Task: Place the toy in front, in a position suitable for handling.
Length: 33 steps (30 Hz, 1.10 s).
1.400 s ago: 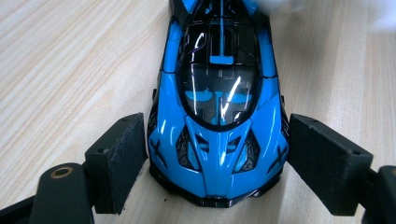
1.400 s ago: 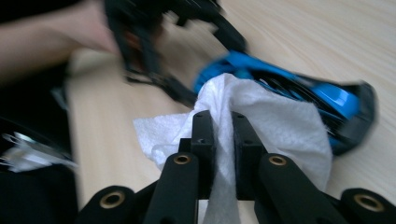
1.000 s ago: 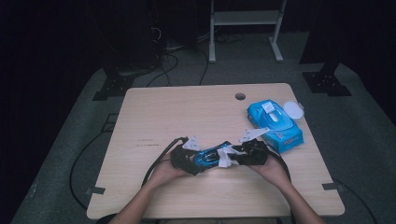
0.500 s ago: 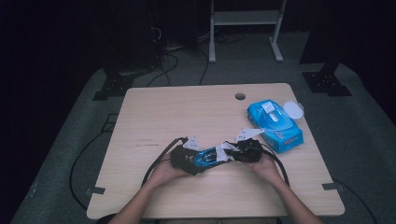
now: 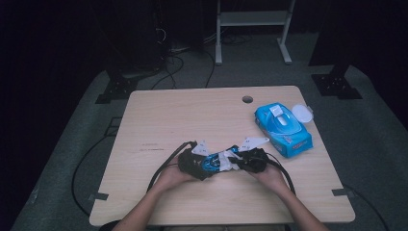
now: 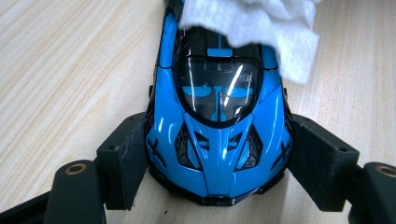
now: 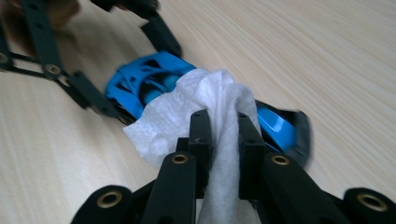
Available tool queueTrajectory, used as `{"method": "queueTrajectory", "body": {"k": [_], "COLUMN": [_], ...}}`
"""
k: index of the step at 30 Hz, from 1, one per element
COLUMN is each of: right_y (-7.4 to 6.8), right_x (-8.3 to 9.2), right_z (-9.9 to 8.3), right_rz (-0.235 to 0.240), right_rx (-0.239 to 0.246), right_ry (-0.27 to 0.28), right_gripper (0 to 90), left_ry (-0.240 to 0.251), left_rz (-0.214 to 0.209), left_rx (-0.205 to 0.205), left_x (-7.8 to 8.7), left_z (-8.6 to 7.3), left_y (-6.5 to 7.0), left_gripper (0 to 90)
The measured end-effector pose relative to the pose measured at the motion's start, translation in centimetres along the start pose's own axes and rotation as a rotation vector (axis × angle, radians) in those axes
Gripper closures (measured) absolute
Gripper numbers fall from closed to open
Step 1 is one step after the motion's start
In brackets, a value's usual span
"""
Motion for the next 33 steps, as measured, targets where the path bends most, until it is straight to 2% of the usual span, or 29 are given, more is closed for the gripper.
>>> {"method": "queueTrajectory", "body": {"k": [2, 5, 8, 12, 15, 19, 22, 24, 26, 29, 32, 33], "right_y": [1.0, 2.0, 1.7, 1.8, 1.3, -0.3, -1.3, -1.5, -1.1, 0.4, 1.5, 1.6], "right_x": [0.6, 1.1, 1.0, 1.1, 0.9, -0.1, -0.7, -0.8, -0.5, 0.0, 0.5, 0.5], "right_z": [-0.6, -1.2, -1.2, -1.4, -1.1, -0.4, 0.3, 0.5, 0.3, -0.5, -1.3, -1.3], "right_rz": [-0.048, -0.023, -0.056, -0.045, -0.054, -0.015, 0.039, 0.035, 0.030, -0.018, -0.007, -0.021], "right_rx": [-0.021, -0.088, -0.052, -0.083, -0.064, -0.044, -0.037, -0.004, -0.023, -0.050, -0.119, -0.115], "right_ry": [-0.010, 0.014, 0.003, 0.012, 0.007, 0.023, 0.044, 0.040, 0.033, 0.019, 0.031, 0.028], "right_gripper": [79.8, 79.9, 80.0, 80.1, 80.5, 80.5, 80.5, 80.5, 80.4, 80.5, 80.5, 80.5], "left_ry": [0.006, 0.015, -0.006, 0.004, 0.010, 0.022, 0.026, 0.030, 0.030, 0.030, 0.022, 0.016], "left_rz": [-0.001, 0.004, -0.003, -0.012, -0.008, 0.005, -0.002, -0.002, -0.002, 0.002, 0.000, -0.001], "left_rx": [0.002, 0.009, 0.039, 0.048, 0.033, 0.012, 0.021, 0.020, 0.018, 0.017, 0.024, 0.032], "left_x": [0.0, -0.1, 0.0, 0.2, 0.2, 0.1, 0.1, 0.1, 0.1, 0.1, 0.1, 0.1], "left_z": [-0.1, -0.1, -0.2, -0.6, -0.5, -0.2, -0.3, -0.3, -0.3, -0.3, -0.3, -0.4], "left_y": [0.0, 0.2, 0.1, -0.1, 0.0, 0.2, 0.1, 0.1, 0.1, 0.1, 0.2, 0.1], "left_gripper": [25.7, 25.1, 19.4, 23.1, 23.3, 25.7, 25.7, 25.7, 25.7, 25.6, 22.5, 22.0]}}
Point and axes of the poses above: each handheld gripper's, and its own axes: x roughly backward along the jaws, z roughly out of its top, y roughly to its right, the point moved 1 cm from there along -x, roughly forward along the jaws
